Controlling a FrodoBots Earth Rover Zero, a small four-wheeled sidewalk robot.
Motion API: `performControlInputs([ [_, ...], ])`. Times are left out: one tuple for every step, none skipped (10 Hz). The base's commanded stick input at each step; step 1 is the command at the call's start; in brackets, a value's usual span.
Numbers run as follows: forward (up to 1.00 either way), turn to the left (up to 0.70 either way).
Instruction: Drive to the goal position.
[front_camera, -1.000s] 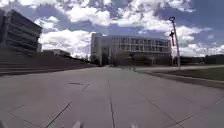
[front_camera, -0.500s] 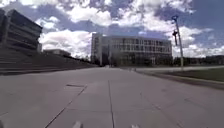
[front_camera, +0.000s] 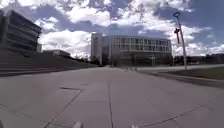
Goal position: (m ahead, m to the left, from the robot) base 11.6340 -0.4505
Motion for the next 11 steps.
performControlInputs([
  [0.70,0.00],
  [0.70,0.00],
  [0.70,0.00],
  [0.70,0.00],
  [0.70,0.00],
  [0.70,0.00],
  [0.70,0.00],
  [0.70,0.00],
  [0.70,0.00],
  [0.70,0.00],
  [0.70,0.00],
])
